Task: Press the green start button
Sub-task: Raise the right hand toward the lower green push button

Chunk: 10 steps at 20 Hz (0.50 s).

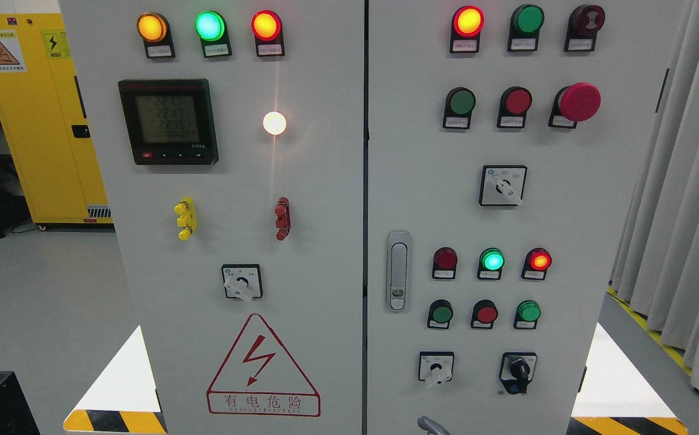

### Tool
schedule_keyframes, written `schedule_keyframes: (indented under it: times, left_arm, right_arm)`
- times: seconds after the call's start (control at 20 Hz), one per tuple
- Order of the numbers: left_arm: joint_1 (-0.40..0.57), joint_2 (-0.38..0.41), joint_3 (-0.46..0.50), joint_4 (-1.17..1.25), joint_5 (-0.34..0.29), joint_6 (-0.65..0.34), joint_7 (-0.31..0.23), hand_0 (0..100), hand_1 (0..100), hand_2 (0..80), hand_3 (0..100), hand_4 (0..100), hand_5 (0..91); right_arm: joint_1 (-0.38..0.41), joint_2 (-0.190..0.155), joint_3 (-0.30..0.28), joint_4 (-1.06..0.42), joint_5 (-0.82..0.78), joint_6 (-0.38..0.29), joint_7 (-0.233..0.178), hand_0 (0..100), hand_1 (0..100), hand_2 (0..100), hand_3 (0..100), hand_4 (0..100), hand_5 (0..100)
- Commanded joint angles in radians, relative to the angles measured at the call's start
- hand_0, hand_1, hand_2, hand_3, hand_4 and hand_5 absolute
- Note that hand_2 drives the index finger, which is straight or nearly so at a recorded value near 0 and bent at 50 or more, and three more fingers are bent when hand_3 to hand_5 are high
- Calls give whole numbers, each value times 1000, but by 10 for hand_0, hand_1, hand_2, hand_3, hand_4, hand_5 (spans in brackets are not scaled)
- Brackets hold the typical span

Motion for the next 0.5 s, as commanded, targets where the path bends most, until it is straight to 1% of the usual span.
schedule_keyframes:
  times: [0.0, 0.05, 0.1, 0.25, 0.45]
  left_arm:
    - [0, 0, 0, 0, -1, 0, -1, 120, 556, 0, 0, 0, 0]
    - [0, 0, 0, 0, 0, 0, -1, 120, 556, 0, 0, 0, 0]
    - [0, 0, 0, 0, 0, 0, -1, 120, 556, 0, 0, 0, 0]
    - [0, 0, 0, 0, 0, 0, -1, 120, 556, 0, 0, 0, 0]
    - [0, -1, -1, 0, 0, 0, -1, 120, 556, 0, 0, 0, 0]
  right_arm:
    - [-83, -37, -187, 6, 176, 33, -12, 477, 853, 0, 896, 953, 1000]
    - [-100, -51, -187, 5, 196, 42, -12, 501, 862, 0, 909, 962, 1000]
    - [-116, -56, -187, 5, 221, 53, -9, 516, 868, 0, 930, 968, 1000]
    - [-134, -56, -187, 1, 299, 73, -6, 540, 883, 0, 947, 975, 1000]
    - [-157, -54, -176, 0, 359, 74, -3, 584, 901, 0, 968, 993, 1000]
